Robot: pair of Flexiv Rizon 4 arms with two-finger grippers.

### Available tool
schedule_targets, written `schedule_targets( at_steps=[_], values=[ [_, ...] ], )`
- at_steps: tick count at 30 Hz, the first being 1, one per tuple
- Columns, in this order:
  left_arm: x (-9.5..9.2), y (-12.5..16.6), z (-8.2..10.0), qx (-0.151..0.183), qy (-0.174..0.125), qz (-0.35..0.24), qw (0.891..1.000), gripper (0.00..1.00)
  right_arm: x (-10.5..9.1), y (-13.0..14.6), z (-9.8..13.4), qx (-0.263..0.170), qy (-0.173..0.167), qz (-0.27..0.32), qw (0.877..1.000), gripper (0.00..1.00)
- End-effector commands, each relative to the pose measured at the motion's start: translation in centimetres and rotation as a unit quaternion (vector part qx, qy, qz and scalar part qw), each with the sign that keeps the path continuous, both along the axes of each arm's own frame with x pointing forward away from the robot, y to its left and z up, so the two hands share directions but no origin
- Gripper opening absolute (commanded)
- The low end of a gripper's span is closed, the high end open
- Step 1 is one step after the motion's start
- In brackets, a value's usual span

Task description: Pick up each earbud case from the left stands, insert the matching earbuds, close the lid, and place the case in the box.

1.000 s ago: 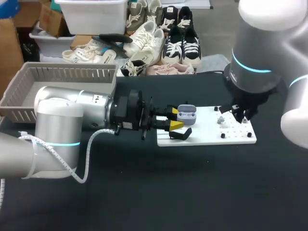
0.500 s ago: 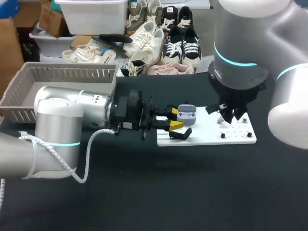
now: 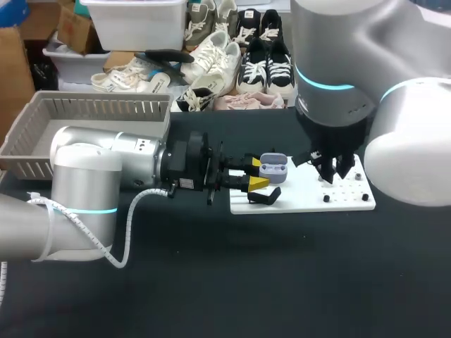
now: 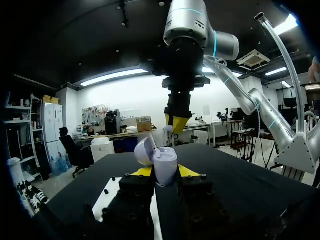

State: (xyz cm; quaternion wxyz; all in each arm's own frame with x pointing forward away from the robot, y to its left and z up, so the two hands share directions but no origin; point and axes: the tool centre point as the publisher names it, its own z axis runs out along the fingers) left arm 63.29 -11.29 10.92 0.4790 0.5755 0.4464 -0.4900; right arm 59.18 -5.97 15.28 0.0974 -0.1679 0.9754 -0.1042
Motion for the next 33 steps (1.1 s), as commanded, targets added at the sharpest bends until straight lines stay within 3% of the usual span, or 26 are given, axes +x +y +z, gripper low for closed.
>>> schedule_targets(
  at_steps=[1,4,6,8,10,15,22,33],
  values=[
    [0.0,0.0,0.0,0.0,0.0,0.0,1.0,0.0,-0.1,0.0,0.1,0.0,0.0,0.0,1.0,0.0],
    [0.0,0.0,0.0,0.0,0.0,0.0,1.0,0.0,-0.1,0.0,0.1,0.0,0.0,0.0,1.0,0.0],
    [0.0,0.0,0.0,0.0,0.0,0.0,1.0,0.0,0.3,0.2,0.6,-0.008,-0.003,-0.051,0.999,0.0],
    [0.0,0.0,0.0,0.0,0.0,0.0,1.0,0.0,0.4,0.4,1.0,-0.017,-0.031,-0.101,0.994,0.0],
    [0.0,0.0,0.0,0.0,0.0,0.0,1.0,0.0,0.3,0.3,1.2,-0.03,-0.034,-0.142,0.989,0.0],
    [0.0,0.0,0.0,0.0,0.0,0.0,1.0,0.0,-0.8,0.5,1.4,-0.01,-0.02,-0.221,0.975,0.0],
    [0.0,0.0,0.0,0.0,0.0,0.0,1.0,0.0,-2.5,1.8,1.2,0.016,0.004,-0.256,0.967,0.0],
    [0.0,0.0,0.0,0.0,0.0,0.0,1.0,0.0,-2.9,2.3,1.5,0.031,-0.002,-0.264,0.964,0.0]
  ],
)
